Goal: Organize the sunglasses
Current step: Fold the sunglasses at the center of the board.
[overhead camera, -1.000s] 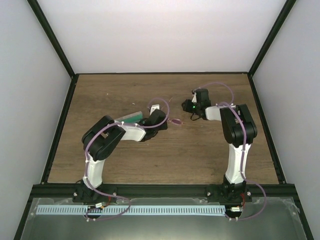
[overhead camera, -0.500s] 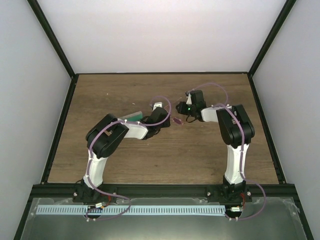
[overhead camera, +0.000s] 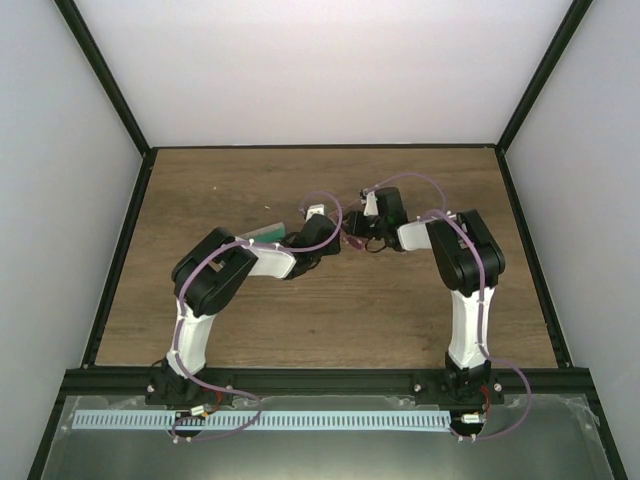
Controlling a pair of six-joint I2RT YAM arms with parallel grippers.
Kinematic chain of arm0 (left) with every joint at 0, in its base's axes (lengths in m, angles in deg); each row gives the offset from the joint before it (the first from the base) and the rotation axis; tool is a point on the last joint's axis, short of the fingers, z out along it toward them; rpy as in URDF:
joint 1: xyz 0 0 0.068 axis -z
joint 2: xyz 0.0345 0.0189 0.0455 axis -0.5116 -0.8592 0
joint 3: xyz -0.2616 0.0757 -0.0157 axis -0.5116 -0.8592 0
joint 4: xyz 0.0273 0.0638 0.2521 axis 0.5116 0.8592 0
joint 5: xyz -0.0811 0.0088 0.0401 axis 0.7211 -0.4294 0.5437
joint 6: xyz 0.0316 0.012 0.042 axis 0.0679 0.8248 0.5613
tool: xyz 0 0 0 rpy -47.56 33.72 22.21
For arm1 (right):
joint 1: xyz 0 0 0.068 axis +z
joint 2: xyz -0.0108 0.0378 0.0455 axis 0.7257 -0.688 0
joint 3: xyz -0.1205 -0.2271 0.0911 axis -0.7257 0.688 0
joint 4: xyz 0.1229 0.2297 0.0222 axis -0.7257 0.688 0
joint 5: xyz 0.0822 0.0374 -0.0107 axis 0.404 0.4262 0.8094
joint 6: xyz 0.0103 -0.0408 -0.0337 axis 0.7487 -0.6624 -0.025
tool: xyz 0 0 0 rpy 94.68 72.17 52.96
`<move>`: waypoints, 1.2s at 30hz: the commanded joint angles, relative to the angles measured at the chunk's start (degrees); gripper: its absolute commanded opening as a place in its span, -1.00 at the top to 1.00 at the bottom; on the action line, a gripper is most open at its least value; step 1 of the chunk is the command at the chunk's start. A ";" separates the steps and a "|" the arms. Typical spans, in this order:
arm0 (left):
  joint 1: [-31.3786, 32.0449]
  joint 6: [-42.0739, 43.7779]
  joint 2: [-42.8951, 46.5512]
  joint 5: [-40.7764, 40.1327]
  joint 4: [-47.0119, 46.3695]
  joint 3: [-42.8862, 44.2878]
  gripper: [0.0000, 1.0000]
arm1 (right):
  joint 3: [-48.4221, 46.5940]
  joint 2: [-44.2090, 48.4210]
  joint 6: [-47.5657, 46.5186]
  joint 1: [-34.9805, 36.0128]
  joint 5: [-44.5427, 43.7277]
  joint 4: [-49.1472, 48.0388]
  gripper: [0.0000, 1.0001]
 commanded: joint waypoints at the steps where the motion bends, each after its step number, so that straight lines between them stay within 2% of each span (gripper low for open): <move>1: -0.07 0.13 -2.24 1.94 2.66 -0.47 0.11 | 2.86 1.97 1.08 0.20 6.58 -2.51 0.35; 6: -0.79 0.24 -1.71 2.88 1.55 -1.75 0.10 | 5.20 4.42 1.56 -0.20 7.66 -4.43 0.29; 12: -1.39 1.05 0.96 3.00 -0.11 -5.50 0.10 | 6.27 9.45 1.02 -0.38 2.32 -3.08 0.18; 16: -1.39 2.04 3.14 2.95 0.26 -8.01 0.21 | 4.30 12.20 -0.61 -0.46 -3.08 1.41 0.14; 22: -1.46 3.12 5.05 4.48 0.25 -8.97 0.23 | -4.35 9.60 -2.50 -1.18 -7.70 7.87 0.09; 30: -1.74 3.65 5.51 6.35 -0.92 -9.54 0.22 | -19.86 -0.60 -6.60 -3.60 -18.88 20.27 0.04; 34: -1.84 3.85 3.99 6.84 -0.82 -8.17 0.23 | -20.27 -2.83 -5.17 -7.86 -18.39 20.70 0.20; 36: -1.85 3.91 3.54 6.76 -0.94 -7.77 0.25 | -19.95 -3.56 -4.99 -9.23 -17.89 20.69 0.35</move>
